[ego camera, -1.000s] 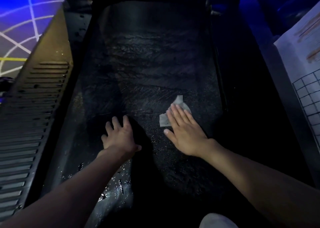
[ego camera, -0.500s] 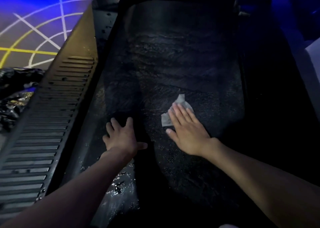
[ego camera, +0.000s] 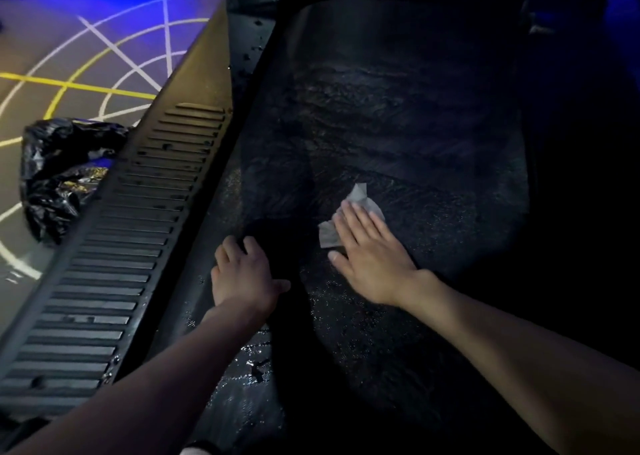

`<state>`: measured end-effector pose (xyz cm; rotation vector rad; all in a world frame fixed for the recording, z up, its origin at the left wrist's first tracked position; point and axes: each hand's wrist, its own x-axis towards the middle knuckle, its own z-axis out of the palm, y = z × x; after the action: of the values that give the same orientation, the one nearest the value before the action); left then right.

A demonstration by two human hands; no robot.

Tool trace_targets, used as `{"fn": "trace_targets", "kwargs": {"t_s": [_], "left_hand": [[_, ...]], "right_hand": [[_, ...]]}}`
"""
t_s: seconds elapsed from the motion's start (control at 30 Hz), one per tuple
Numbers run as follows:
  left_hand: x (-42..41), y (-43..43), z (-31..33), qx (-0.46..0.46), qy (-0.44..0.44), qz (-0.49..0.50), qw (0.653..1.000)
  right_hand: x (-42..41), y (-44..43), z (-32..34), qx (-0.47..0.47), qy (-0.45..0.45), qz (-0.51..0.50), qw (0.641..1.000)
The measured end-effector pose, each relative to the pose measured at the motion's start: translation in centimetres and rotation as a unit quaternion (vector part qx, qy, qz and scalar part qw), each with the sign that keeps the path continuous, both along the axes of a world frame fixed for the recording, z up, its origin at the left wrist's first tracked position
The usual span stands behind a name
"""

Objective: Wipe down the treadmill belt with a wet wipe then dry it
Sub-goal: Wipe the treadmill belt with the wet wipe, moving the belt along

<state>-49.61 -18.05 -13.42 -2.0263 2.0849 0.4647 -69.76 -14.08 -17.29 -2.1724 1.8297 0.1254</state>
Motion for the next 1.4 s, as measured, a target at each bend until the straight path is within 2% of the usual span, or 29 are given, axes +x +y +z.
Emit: {"fn": "trace_targets", "kwargs": {"t_s": [0.03,0.13,0.17,0.27,0.3,0.4,0.5,0.57,0.63,0.67,0.8,0.83,0.93,0.97,1.07,1.1,1.23,1.33,1.4], "left_hand": [[0.5,0.1,-0.1,-0.008,0.013,0.004,1.000],[1.9,0.2,-0.4,-0.019,0.052,-0.002,0.998],[2.4,0.2,-0.4,-0.013,0.068,-0.007,0.998],[3.9,0.0,-0.5,0.015,0.105,-0.032,0.994],[4.3,-0.1,-0.5,0.018,0.111,-0.038,0.993],[4.8,0.1,-0.6,-0.005,0.097,-0.044,0.994],[5.0,0.5,-0.4,-0.053,0.030,0.006,0.998],[4.9,0.8,-0.3,-0.061,0.013,0.023,0.998],[5.0,0.7,-0.4,-0.062,0.019,0.021,0.998],[4.9,0.6,-0.4,-0.060,0.024,0.021,0.998],[5.3,0.4,-0.3,-0.053,0.052,0.030,0.997],[5.4,0.5,-0.3,-0.052,0.056,0.029,0.997],[5.7,0.7,-0.5,-0.077,0.086,0.016,0.993],[5.9,0.9,-0.5,-0.081,0.094,0.010,0.992],[6.7,1.0,-0.7,-0.058,0.105,0.001,0.993],[6.9,1.1,-0.6,-0.047,0.110,0.002,0.993],[6.6,1.0,-0.1,-0.034,0.132,0.025,0.990],[6.5,0.8,-0.4,-0.042,0.126,0.038,0.990],[6.7,1.0,-0.8,-0.047,0.128,0.044,0.990]], "right_hand": [[0.7,0.0,-0.1,-0.002,-0.007,0.008,1.000],[2.3,0.3,-0.5,-0.007,-0.029,0.115,0.993],[2.3,-0.4,-0.5,-0.010,-0.031,0.109,0.994],[3.0,-2.2,-0.4,-0.014,-0.021,0.007,1.000],[3.9,-2.1,-0.6,-0.019,-0.030,0.029,0.999],[5.5,-1.9,-1.0,-0.028,-0.042,0.137,0.989],[5.7,-3.6,-0.5,-0.042,-0.032,0.042,0.998],[7.2,-3.5,-0.6,-0.043,-0.033,0.076,0.996],[8.3,-3.2,-1.1,-0.041,-0.040,0.166,0.984],[8.2,-3.6,-1.0,-0.046,-0.042,0.176,0.982],[9.0,-6.5,-0.5,-0.045,-0.011,0.028,0.999],[10.0,-6.2,-0.6,-0.049,-0.018,0.043,0.998],[12.2,-5.5,-1.2,-0.053,-0.025,0.191,0.980],[12.2,-6.3,-1.2,-0.055,-0.031,0.195,0.979],[12.2,-8.7,-0.7,-0.038,-0.044,0.098,0.993],[12.7,-8.6,-0.8,-0.033,-0.042,0.096,0.994],[13.6,-8.4,-1.0,-0.038,-0.052,0.208,0.976],[14.1,-8.7,-0.6,-0.056,-0.037,0.157,0.985],[15.3,-7.7,-0.8,-0.032,-0.036,0.188,0.981]]}}
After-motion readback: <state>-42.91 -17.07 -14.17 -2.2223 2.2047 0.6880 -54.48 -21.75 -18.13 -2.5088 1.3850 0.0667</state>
